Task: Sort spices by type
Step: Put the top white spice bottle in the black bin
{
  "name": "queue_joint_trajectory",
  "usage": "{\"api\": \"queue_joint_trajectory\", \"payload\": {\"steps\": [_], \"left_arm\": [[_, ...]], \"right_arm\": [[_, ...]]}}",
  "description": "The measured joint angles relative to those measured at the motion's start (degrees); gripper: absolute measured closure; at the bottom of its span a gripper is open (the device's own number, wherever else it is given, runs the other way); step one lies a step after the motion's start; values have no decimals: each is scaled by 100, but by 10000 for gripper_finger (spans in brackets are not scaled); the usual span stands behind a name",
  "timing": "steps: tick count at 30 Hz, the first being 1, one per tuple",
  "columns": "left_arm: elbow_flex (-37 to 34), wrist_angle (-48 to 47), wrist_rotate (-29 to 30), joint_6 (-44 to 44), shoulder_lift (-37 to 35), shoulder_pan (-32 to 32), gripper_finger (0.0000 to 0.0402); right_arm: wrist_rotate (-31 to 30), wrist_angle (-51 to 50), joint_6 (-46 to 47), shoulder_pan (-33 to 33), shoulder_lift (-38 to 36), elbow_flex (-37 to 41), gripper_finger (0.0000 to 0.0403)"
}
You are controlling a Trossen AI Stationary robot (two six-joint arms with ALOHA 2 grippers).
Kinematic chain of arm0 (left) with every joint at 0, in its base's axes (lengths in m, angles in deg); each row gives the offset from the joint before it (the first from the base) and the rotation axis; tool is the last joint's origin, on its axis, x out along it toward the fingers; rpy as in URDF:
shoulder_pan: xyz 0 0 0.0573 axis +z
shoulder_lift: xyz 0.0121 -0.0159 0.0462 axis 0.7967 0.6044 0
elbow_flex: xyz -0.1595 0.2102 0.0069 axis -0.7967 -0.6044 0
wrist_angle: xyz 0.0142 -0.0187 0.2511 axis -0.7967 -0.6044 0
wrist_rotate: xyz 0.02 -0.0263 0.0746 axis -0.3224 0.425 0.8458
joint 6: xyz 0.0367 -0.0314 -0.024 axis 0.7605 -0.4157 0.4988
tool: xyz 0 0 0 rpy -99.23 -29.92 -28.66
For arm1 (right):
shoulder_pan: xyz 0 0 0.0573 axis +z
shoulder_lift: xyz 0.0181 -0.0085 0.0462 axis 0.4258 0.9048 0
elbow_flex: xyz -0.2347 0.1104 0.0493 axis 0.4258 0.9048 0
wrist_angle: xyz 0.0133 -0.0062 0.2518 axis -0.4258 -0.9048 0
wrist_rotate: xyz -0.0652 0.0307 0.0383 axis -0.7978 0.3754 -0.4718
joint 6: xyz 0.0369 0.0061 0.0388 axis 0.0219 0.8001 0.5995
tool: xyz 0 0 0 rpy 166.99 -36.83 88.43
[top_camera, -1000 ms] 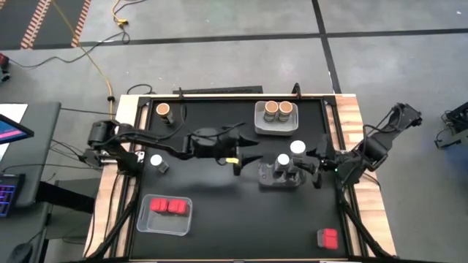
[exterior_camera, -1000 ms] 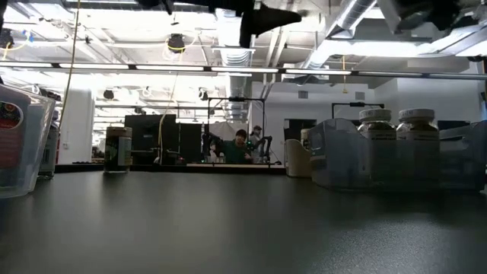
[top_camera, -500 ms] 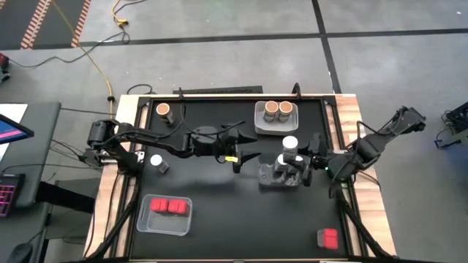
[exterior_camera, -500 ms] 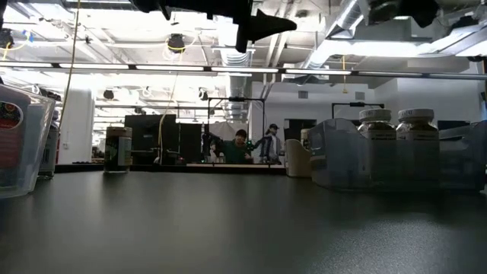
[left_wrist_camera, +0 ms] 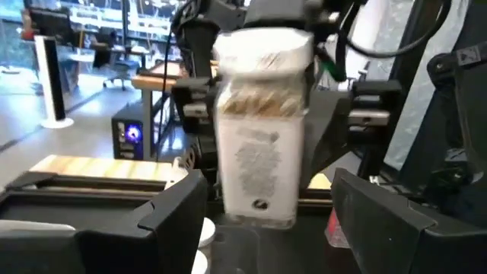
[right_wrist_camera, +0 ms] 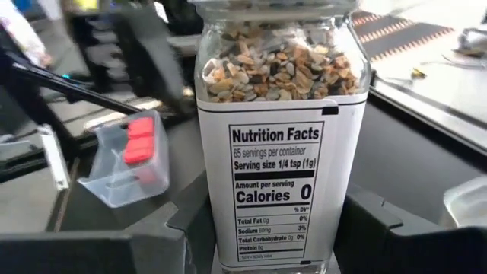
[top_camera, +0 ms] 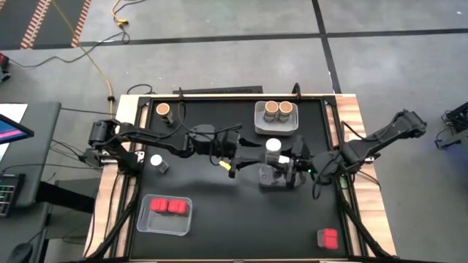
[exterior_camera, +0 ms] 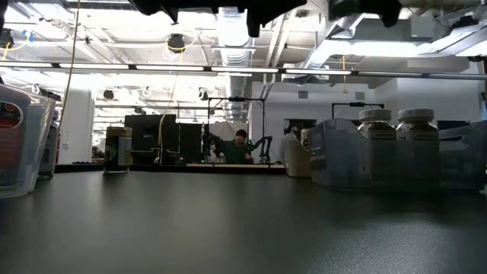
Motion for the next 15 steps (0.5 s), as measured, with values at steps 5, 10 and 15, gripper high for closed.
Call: {"api": "queue_joint_trajectory", "payload": {"steps": [5, 10, 15], "left_arm": [[0, 89, 21, -46, 0, -61, 140], [40, 260, 155, -22, 2, -163, 162], [90, 267, 308, 101, -5, -243, 172]], "right_arm": [[803, 440, -391, -372, -1, 0, 183], [1113, 458, -620, -585, -7, 0, 183], [1583, 748, -941, -735, -13, 2, 183]]}}
